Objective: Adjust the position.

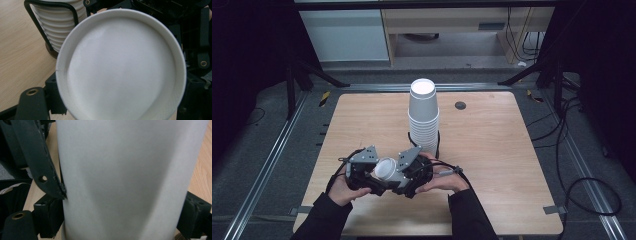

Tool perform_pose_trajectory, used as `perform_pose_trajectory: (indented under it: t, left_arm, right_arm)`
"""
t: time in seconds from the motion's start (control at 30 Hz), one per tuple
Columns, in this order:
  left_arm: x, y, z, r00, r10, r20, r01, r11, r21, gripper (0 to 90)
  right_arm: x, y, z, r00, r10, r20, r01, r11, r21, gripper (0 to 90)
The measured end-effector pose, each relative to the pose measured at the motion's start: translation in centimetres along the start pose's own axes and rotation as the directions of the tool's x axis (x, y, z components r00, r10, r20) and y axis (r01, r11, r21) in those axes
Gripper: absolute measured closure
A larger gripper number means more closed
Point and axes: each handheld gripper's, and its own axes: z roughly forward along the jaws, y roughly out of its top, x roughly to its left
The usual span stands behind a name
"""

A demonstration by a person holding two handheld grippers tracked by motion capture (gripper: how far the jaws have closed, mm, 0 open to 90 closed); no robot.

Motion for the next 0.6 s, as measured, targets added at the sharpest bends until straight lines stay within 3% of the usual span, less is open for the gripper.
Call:
perform_pose_trajectory:
  t: [0.6]
  left_arm:
    - [0.15,-0.02,-0.29,0.9999,-0.005,-0.009,0.005,1.0,-0.003,19.4]
  right_arm:
    - [-0.29,0.04,-0.27,0.999,0.044,0.005,-0.044,0.999,-0.015,8.3]
